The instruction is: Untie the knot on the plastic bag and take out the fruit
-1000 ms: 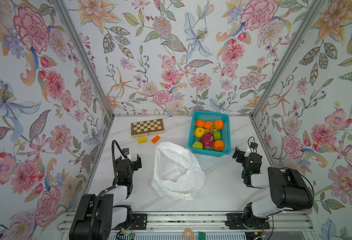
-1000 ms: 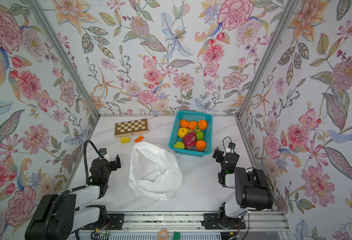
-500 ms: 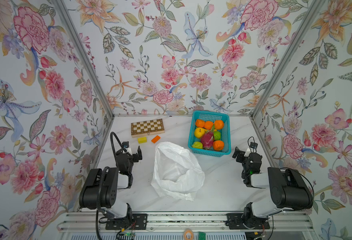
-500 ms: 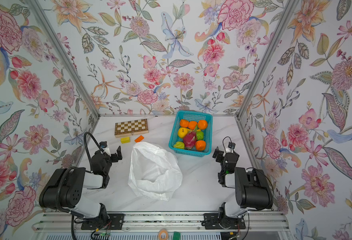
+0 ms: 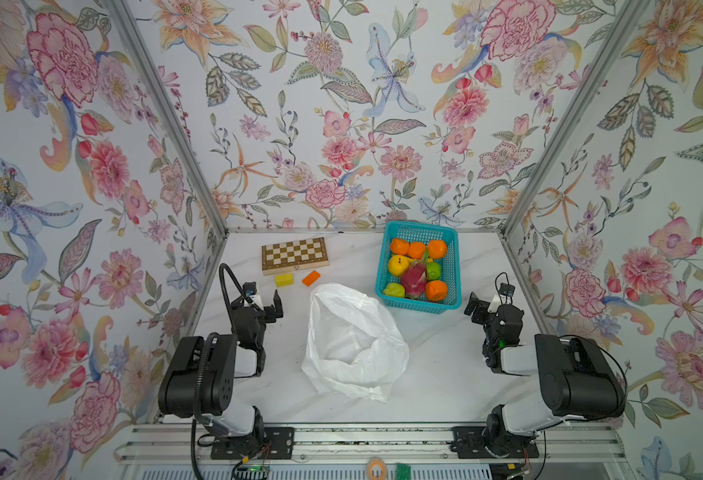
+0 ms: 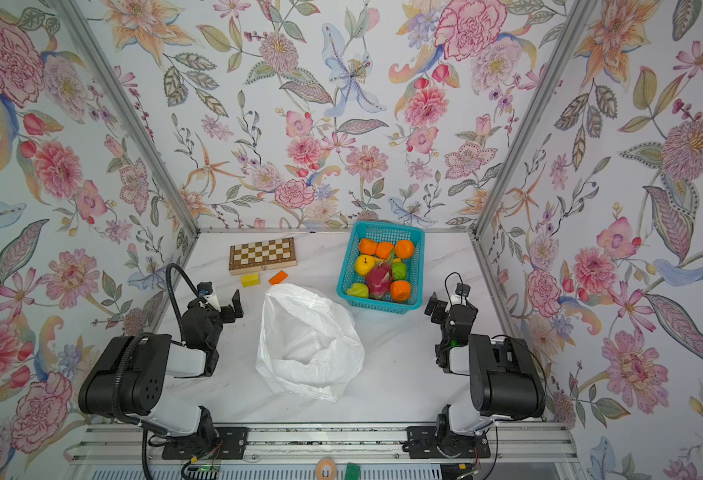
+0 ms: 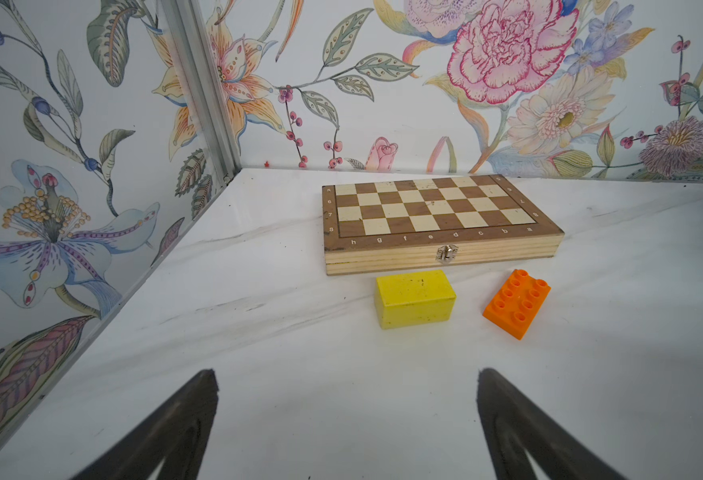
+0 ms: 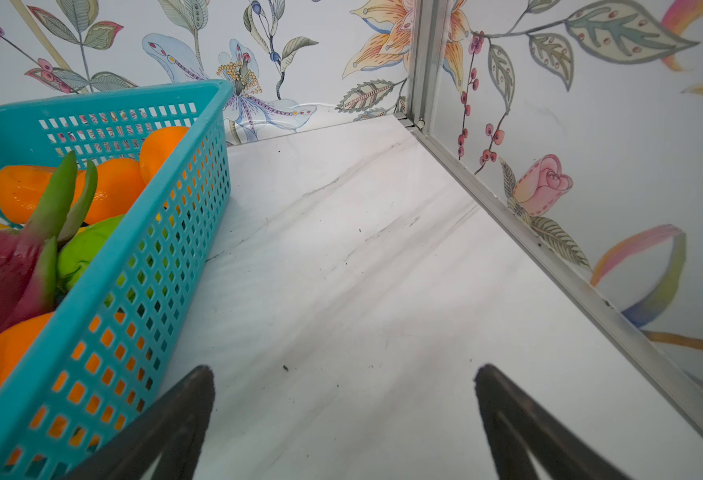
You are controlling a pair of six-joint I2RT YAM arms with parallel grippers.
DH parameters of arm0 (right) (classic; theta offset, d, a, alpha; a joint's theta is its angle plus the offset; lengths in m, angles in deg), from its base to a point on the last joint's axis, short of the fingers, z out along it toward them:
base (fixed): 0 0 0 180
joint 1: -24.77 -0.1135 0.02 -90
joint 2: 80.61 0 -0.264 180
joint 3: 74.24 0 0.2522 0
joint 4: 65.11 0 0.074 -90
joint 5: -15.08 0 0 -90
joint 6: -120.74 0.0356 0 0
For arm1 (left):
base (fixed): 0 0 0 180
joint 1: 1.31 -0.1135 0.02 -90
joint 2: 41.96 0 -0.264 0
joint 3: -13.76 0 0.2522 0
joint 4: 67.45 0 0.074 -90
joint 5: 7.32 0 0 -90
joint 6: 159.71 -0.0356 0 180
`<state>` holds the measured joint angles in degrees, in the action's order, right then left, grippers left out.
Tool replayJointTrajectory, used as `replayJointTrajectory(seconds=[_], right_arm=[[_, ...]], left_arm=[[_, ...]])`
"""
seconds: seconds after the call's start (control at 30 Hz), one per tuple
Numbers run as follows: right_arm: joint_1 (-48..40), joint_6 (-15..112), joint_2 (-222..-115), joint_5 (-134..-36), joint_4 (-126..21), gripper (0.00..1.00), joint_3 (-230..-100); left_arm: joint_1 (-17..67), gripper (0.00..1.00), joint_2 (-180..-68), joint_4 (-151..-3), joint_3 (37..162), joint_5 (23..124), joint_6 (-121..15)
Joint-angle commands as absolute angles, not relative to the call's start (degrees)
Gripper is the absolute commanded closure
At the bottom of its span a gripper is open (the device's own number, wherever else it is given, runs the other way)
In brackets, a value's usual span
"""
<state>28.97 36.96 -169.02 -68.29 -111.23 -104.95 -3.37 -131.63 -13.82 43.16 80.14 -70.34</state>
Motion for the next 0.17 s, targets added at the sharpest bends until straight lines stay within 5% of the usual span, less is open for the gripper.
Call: replayJointTrajectory(seconds=[0.0, 0.13], right_arm=[[28.9, 36.36, -169.39, -68.28, -112.34, 0.01, -106.02], [28.82, 36.3, -169.1, -68.21, -112.88, 0.01, -105.5]], left_arm=[[-2.98, 0.01, -132.14, -11.83, 43.17, 81.33, -70.72], [-2.99, 0.01, -132.14, -11.87, 43.24, 81.26, -70.74]])
